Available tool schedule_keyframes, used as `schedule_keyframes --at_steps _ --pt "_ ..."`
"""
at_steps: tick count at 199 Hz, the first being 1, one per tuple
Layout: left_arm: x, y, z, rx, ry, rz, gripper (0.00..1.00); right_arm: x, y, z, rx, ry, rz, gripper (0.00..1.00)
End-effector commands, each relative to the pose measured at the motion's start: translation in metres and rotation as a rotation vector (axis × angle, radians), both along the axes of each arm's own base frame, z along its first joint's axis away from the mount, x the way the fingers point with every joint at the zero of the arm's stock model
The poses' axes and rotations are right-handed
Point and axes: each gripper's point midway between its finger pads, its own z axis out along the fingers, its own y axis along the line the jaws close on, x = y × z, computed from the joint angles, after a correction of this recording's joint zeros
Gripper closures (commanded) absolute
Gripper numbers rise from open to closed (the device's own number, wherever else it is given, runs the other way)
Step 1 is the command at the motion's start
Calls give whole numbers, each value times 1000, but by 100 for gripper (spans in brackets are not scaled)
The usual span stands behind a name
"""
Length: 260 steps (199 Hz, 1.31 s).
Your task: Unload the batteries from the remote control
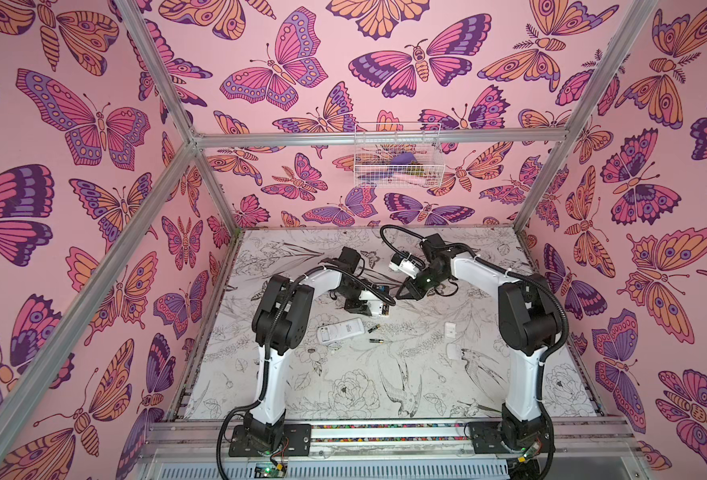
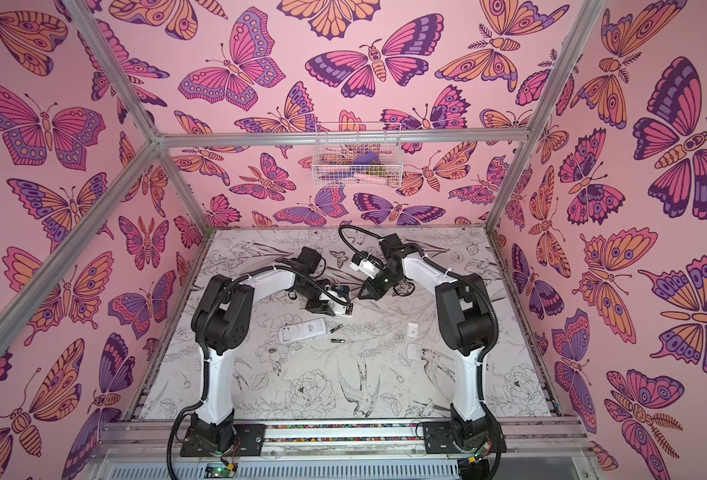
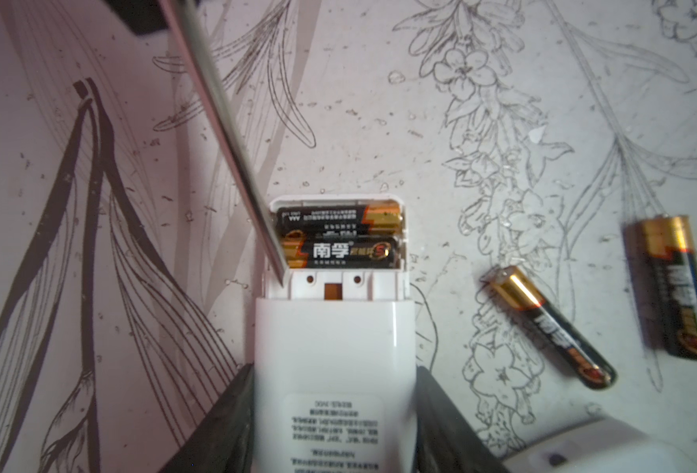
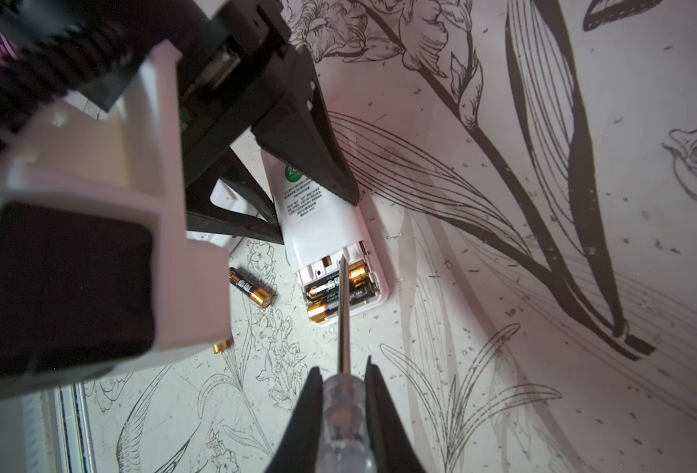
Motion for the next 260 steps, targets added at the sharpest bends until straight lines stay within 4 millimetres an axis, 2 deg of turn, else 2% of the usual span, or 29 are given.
schedule_keyframes --at_steps 1,33,58,124,166,233,260 --pt "-18 0 -13 34 52 -32 57 -8 -1 0 -18 6 32 100" --pt "-18 1 -15 39 53 -35 57 -4 -7 -6 -63 -17 15 100" --pt "-18 1 -13 37 56 -26 57 -3 -5 -2 -53 -16 12 100" --pt "-18 2 -14 42 49 -35 57 -3 -15 -1 -103 -66 5 100" --pt "-21 2 -15 45 54 -37 57 3 -12 10 -70 -100 -22 100" --pt "-20 0 -12 38 53 -33 57 -9 0 6 -43 -53 19 100" --pt "-22 3 -15 47 49 -46 57 -6 -2 -1 -61 -46 7 100"
